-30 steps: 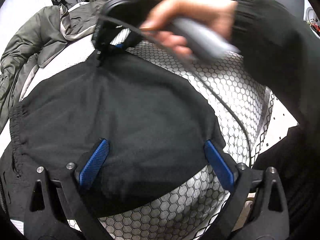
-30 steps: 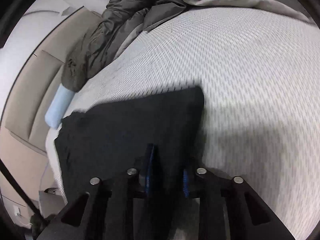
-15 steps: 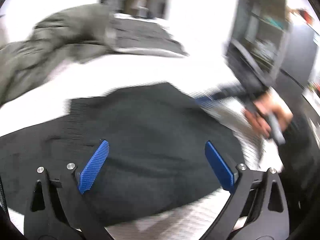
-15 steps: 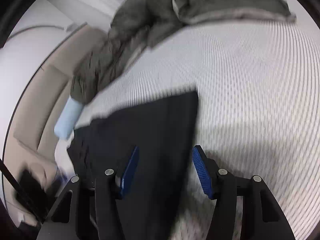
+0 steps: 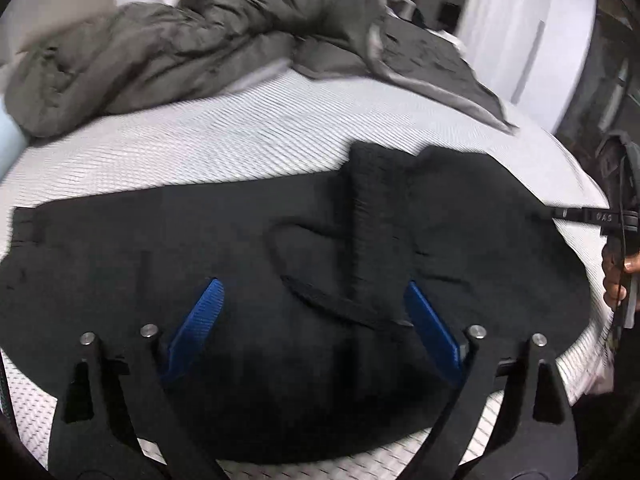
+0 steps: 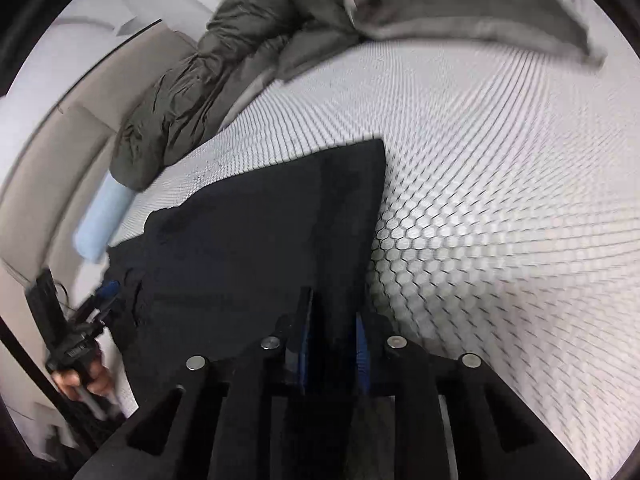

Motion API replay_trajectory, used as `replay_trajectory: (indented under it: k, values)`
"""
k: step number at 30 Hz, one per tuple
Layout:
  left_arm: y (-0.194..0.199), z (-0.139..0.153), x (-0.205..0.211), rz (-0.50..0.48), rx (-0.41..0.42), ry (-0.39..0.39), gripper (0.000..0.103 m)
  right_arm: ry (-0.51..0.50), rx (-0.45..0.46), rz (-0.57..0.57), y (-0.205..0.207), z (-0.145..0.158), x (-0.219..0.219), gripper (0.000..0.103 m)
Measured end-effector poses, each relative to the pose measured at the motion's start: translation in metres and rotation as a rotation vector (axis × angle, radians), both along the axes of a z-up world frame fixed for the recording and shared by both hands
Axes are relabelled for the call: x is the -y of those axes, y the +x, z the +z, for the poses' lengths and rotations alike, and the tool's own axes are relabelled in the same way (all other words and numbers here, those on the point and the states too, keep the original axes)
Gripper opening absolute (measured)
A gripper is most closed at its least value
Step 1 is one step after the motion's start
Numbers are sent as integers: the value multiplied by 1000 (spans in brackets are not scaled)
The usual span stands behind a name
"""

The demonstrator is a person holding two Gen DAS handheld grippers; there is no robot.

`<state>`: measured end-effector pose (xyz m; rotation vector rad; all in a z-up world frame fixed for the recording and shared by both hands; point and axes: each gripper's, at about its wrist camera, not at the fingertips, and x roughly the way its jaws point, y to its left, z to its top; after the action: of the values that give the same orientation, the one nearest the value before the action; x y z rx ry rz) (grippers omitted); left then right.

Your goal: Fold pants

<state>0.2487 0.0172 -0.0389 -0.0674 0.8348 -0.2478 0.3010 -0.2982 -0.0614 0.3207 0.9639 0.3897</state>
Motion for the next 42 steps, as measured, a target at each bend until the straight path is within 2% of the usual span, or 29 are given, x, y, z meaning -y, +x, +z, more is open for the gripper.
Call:
replay_trajectory:
  k: [1,2,3,5,7,9,12,13,15,18,20,23,26,28,29,31,34,36,38,39,42]
  values:
    - [6,-1,5,-30,-7,8,65,-27,38,-6,-9,8,-5,36]
    - [-3,-5,15,-76,-21,22,49,-51,77,0,-21,16,-13,38]
    - [-4,-7,19,-96,-32,24,44,-50,110,29,-35,22,-20,38]
    - [-14,-8,24,-132,-39,-3,28,-37,132,54,-55,28,-30,38]
    - [-20,-10,27,-157,-36,1,24,0,151,101,-69,26,-46,38]
    - [-21,-15,31,-153,-39,56,24,-12,140,161,-73,17,-71,38]
    - [-20,-19,28,-139,-31,98,30,-149,70,210,-71,-11,-92,36]
    - [-23,-18,26,-129,-17,111,33,-206,73,202,-72,-17,-90,36]
    - [-30,-11,20,-113,12,105,34,-246,74,177,-73,-16,-79,37]
    - [-30,7,13,-86,53,42,40,-192,81,134,-75,-5,-62,38]
    - [-23,17,21,-75,76,38,47,-167,122,112,-75,9,-64,38]
    - [-5,24,58,-145,68,54,47,-113,157,105,-72,20,-79,41]
    - [13,14,97,-227,23,122,47,-111,125,137,-57,11,-112,41]
    - [21,3,112,-259,7,200,47,-132,106,171,-49,3,-133,41]
    - [24,-1,112,-265,-2,206,47,-165,92,191,-45,-3,-144,41]
    - [24,-3,106,-274,-15,161,47,-248,56,215,-40,-15,-151,40]
    - [18,2,93,-276,-14,128,48,-279,30,180,-43,-13,-131,40]
    - [14,6,87,-231,-6,174,48,-333,26,140,-45,-10,-114,41]
    - [11,13,76,-218,9,172,47,-280,29,121,-46,-4,-102,41]
    - [13,21,71,-205,25,144,47,-250,42,119,-46,1,-100,41]
    - [39,39,63,-125,56,115,47,-203,107,120,-41,18,-111,41]
